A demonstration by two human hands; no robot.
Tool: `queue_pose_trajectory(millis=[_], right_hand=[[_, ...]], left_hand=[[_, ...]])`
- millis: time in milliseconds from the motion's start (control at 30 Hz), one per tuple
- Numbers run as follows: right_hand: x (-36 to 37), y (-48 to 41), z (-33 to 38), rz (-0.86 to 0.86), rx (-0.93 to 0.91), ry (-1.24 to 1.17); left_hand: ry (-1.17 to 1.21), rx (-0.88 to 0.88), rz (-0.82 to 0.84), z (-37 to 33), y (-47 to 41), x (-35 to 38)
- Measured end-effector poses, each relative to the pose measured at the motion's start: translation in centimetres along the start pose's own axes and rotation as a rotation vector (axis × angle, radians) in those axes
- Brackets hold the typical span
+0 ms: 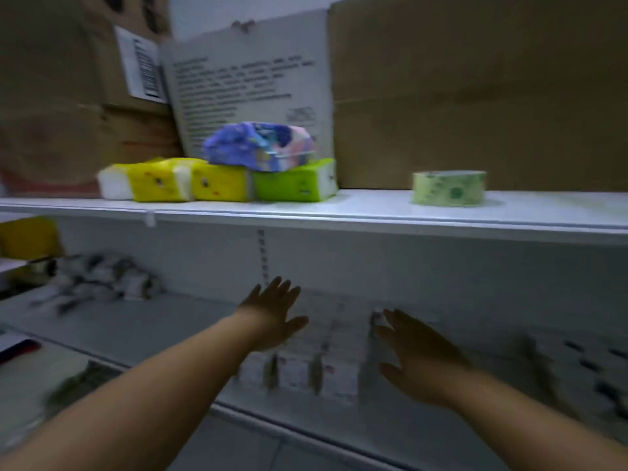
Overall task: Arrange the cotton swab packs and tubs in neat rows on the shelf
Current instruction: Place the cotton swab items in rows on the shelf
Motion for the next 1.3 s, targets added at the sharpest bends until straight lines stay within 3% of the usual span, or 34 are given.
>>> queue_pose_trajectory(millis=[267, 433, 633, 900, 1167, 1300], right_hand=[[2.7, -13.8, 21.7, -0.038, -0.248, -0.070], [6.6, -18.5, 31.4, 0.043, -0.360, -0.093], [10.6, -25.0, 37.8, 0.144, -0.387, -0.084], [14.9, -36.8, 43.0, 0.217, -0.440, -0.166], [17.5, -49.2, 49.3, 0.151, -0.549, -0.023], [19.0, -52.1, 53.0, 0.182, -0.545, -0.141]], left_hand=[[0.126, -0.224, 0.117, 21.5, 10.5, 6.7], [0.220, -0.365, 0.164, 31.1, 15.0, 11.0], [0.349, -0.415, 0.152, 37.3, 15.8, 14.5], [0.381, -0.471, 0.197, 45.9, 10.8, 17.4], [0.415, -0.620, 0.167, 58.2, 7.9, 19.0], [0.442, -0.675, 0.157, 63.3, 6.7, 20.4]])
Point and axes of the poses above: each hand's wrist, its own y-axis away from the middle knuckle, its own x-axis out of the palm, z = x × y, the point moved 3 cm from there along -y, towards the middle knuckle, and after that the axes turned 3 degrees about -y, right-handed, at the moved point
